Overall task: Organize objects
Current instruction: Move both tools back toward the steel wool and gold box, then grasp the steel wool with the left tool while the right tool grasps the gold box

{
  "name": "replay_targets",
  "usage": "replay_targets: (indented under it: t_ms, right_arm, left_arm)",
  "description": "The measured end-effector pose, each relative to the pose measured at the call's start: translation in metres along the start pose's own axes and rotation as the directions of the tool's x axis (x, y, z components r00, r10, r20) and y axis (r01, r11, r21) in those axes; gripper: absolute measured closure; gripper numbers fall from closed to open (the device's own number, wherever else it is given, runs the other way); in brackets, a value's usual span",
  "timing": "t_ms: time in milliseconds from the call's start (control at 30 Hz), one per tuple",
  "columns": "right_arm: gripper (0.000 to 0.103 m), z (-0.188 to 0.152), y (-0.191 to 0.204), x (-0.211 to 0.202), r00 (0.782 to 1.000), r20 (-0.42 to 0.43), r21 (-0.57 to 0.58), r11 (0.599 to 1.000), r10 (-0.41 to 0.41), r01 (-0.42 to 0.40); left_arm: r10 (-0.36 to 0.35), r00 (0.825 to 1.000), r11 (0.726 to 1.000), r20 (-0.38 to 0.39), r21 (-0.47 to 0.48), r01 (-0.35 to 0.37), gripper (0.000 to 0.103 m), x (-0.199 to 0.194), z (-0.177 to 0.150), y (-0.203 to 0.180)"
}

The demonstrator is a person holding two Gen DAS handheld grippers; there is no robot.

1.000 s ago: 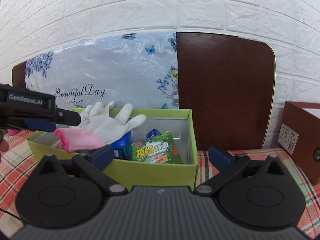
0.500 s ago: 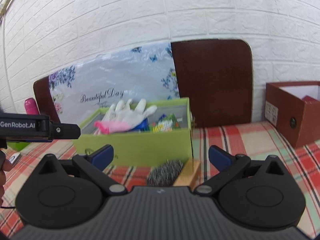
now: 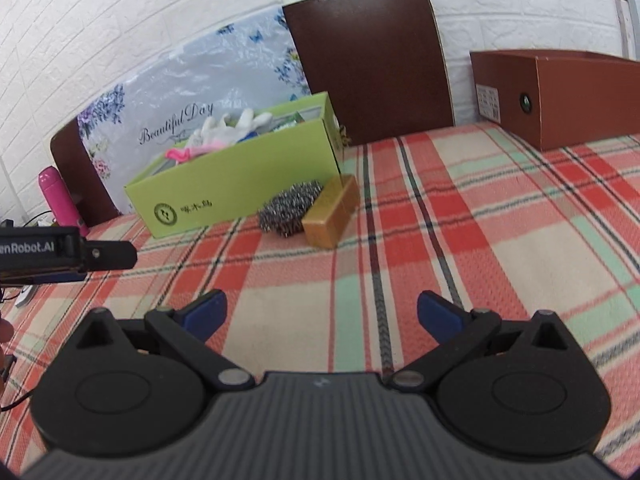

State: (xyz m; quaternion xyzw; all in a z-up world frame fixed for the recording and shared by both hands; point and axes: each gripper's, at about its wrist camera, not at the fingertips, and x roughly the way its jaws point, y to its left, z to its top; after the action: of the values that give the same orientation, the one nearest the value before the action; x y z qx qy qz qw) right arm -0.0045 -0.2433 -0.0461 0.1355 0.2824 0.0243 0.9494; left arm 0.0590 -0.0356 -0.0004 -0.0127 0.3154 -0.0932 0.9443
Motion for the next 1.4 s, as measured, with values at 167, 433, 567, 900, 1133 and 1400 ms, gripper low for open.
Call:
replay_targets:
  t_ms: [167, 433, 567, 900, 1133, 1400]
  right_arm:
    - [0.000, -0.008, 0.001, 0.000, 1.000, -0.024, -0.003, 1.000, -0.008, 0.007]
    - [0.001, 0.005, 0.007, 0.017, 1.000, 0.010, -0.068, 0.997, -0.030, 0.030]
    - [0.021, 0.028, 0.012, 0.048, 0.998, 0.025, -0.095, 0.994, -0.059, 0.062]
    - [0.074, 0.054, 0.012, 0.104, 0.998, -0.041, -0.156, 0.987, -0.038, 0.032]
    - [0.080, 0.037, -0.010, 0.062, 0.997, -0.023, -0.156, 0.986, -0.068, 0.063]
    - [0.079, 0.017, -0.035, 0.012, 0.996, -0.066, 0.027, 0.998, 0.059, -0.058]
  left_arm:
    - [0.002, 1.000, 1.000, -0.022, -0.003, -0.002, 0.021, 0.005, -0.003, -0.001]
    - [-0.065, 0.998, 0.997, -0.025, -0.037, 0.065, 0.021, 0.010, -0.006, 0.006]
    - [-0.057, 0.998, 0.997, -0.025, -0.049, 0.055, 0.021, 0.014, -0.003, 0.007]
    - [-0.181, 0.983, 0.983, -0.039, -0.026, 0.180, 0.022, 0.024, 0.009, -0.003]
    - [-0.234, 0.972, 0.972, -0.023, 0.015, 0.234, 0.022, 0.070, 0.032, -0.038]
    - [-0.239, 0.969, 0.966, -0.060, 0.086, 0.244, 0.065, 0.141, 0.050, -0.069]
